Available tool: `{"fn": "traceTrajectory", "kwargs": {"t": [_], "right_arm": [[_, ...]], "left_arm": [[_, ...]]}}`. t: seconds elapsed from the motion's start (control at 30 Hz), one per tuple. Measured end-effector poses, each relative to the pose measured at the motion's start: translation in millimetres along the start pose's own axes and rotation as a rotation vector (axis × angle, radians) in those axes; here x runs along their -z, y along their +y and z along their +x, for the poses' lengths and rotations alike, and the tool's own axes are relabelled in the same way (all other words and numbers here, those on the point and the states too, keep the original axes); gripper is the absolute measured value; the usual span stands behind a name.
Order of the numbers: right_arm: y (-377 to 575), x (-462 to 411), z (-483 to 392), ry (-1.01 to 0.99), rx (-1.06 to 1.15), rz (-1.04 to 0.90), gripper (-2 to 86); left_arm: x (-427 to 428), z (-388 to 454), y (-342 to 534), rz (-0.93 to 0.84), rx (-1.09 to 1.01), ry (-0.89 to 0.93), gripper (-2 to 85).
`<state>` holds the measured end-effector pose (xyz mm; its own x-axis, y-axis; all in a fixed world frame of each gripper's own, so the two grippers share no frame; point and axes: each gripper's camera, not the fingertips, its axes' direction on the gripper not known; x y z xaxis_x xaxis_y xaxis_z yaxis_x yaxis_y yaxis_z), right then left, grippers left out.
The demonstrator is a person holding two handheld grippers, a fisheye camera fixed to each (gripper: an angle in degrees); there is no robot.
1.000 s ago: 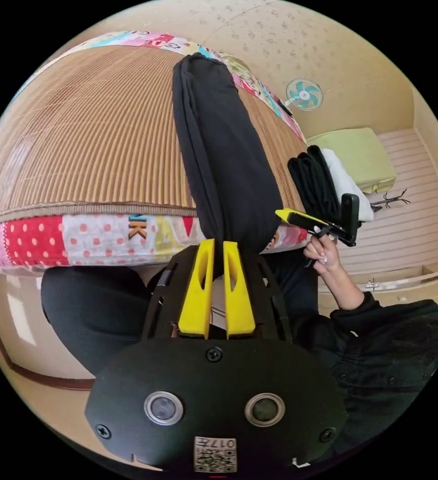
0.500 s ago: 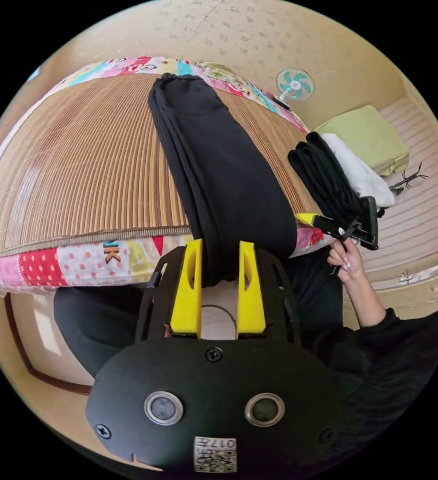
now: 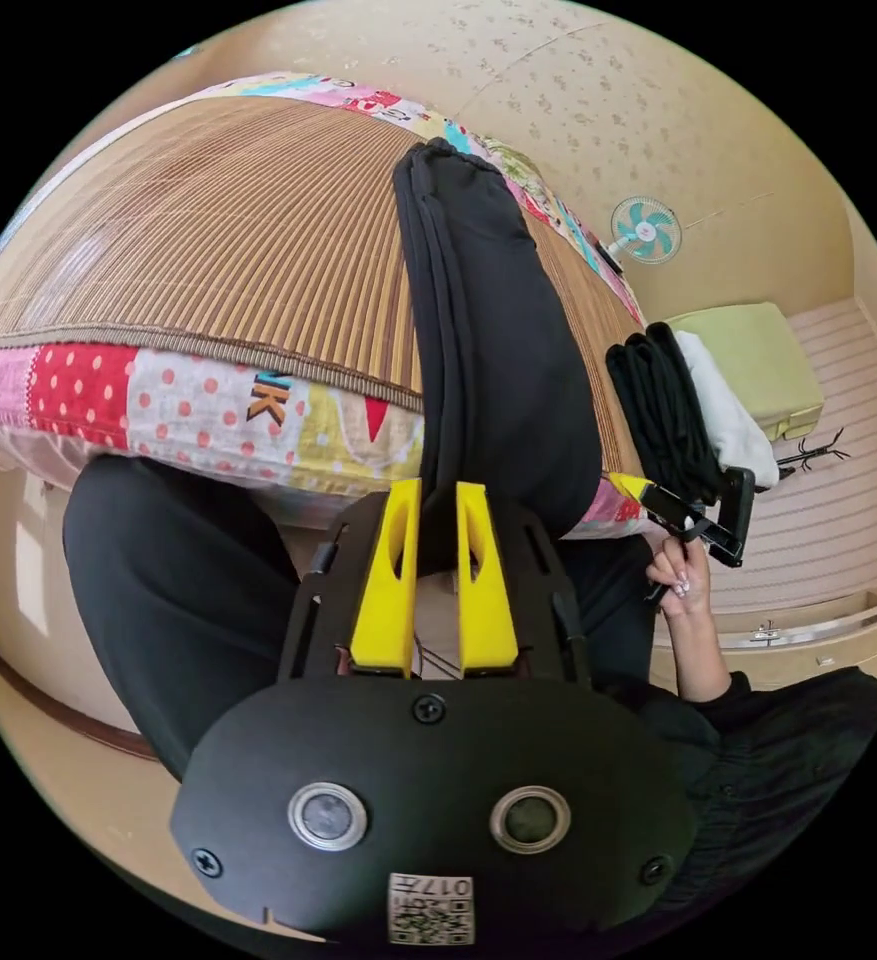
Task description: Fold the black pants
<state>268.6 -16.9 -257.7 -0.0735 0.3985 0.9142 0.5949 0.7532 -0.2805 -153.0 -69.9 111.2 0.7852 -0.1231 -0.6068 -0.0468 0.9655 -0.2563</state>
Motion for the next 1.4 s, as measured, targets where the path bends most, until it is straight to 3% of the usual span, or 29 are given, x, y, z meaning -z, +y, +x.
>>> {"fn": "traceTrajectory", "kwargs": {"t": [0.13,0.27,0.37,0.43,0.57,0.67,0.73,0.83,1.07,1.27,1.4], "right_arm": [[-12,27,29,-0.187,-0.043,0.028,11.9],[-25,19,54,-0.328,-0.068,-0.084,13.1],[-17,20,55,-0.39,-0.053,-0.111,12.6],[-12,22,58,-0.382,-0.066,-0.096,11.3],[-12,14,62,-0.457,-0.082,-0.163,5.2],[3,58,41,-0.552,-0.011,-0.083,3.1],[15,107,14,-0.648,0.07,0.012,2.4],[22,203,-55,-0.736,0.327,0.158,1.9],[8,374,-209,-0.621,0.776,0.495,1.5],[-91,371,-199,-0.322,0.592,0.516,1.4],[-166,332,-154,-0.286,0.463,0.465,1.5]], "left_arm": [[30,-14,-9,0.141,-0.007,0.121,12.0],[-3,-19,-30,-0.048,-0.036,0.16,14.4],[3,-13,-19,0.003,-0.083,0.063,11.5],[4,-14,-13,-0.006,-0.094,0.148,6.6],[13,-24,-10,-0.037,-0.068,0.217,5.0],[61,-14,2,0.017,-0.159,0.381,4.7],[137,10,15,0.158,-0.301,0.578,4.5],[243,62,21,0.351,-0.535,0.716,4.4],[403,178,-13,0.683,-0.799,0.799,4.0],[392,214,-123,0.601,-0.598,0.604,3.9],[359,214,-197,0.566,-0.534,0.521,4.1]]}}
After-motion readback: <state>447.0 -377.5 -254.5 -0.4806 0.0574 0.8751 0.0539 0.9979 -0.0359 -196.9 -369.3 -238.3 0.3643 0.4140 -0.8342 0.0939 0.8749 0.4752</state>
